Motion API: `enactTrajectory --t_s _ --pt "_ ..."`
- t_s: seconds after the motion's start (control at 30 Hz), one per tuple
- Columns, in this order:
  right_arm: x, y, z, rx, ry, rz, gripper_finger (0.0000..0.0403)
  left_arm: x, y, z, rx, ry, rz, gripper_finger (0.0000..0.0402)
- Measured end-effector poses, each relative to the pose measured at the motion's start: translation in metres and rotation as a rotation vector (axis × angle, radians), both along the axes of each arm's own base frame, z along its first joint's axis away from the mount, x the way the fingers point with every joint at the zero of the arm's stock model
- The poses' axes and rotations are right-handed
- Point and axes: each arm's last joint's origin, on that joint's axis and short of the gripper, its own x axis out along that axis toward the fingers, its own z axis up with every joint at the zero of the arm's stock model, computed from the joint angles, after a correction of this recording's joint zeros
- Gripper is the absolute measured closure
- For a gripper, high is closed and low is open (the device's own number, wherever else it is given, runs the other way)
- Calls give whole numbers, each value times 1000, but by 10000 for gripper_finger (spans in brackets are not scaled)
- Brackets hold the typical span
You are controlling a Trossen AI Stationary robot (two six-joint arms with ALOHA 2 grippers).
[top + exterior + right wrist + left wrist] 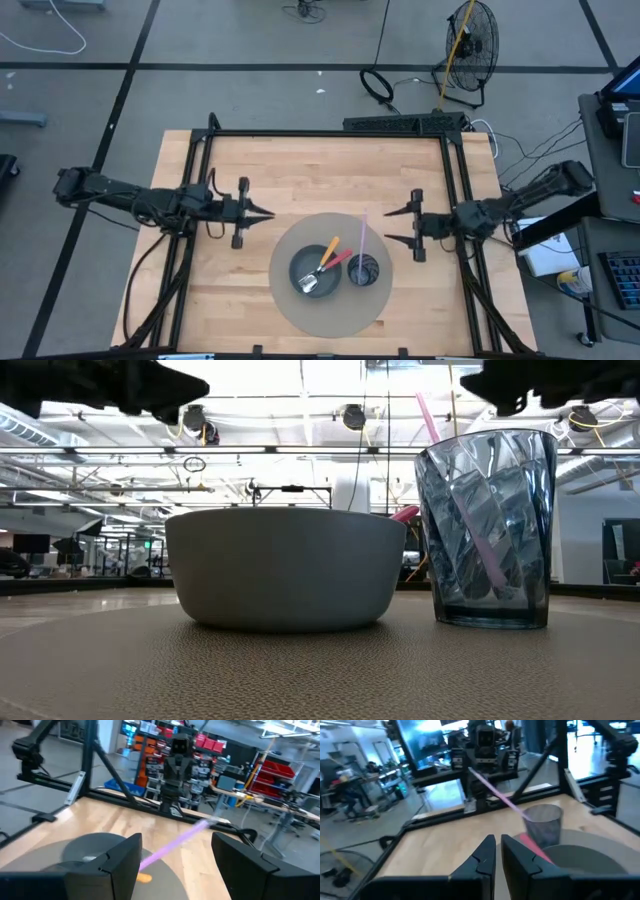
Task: Pick & Place Utensil
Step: Return to Home Position
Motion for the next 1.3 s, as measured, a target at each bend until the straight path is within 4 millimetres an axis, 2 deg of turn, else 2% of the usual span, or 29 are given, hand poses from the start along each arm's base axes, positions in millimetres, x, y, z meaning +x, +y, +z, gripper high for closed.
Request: enactTrajectory --t_s 0.2,0.37,0.6,0.8,1.03,1.3 --pt "6 -24 -1 3 10 8 165 1 16 0 -8 3 57 366" --pt "1 -35 -1 17 31 -5 165 -6 25 3 -10 -4 42 366" --pt "-20 -39 -5 78 119 -28 165 -31 28 6 -4 29 72 366" --pt "-35 -40 -17 97 18 -25 165 -51 26 10 -3 18 72 366" --pt "-44 -43 -48 146 -51 -79 165 -60 23 8 -8 40 58 366" --pt "-50 -46 -49 148 -80 -123 165 -69 23 11 43 -4 61 366"
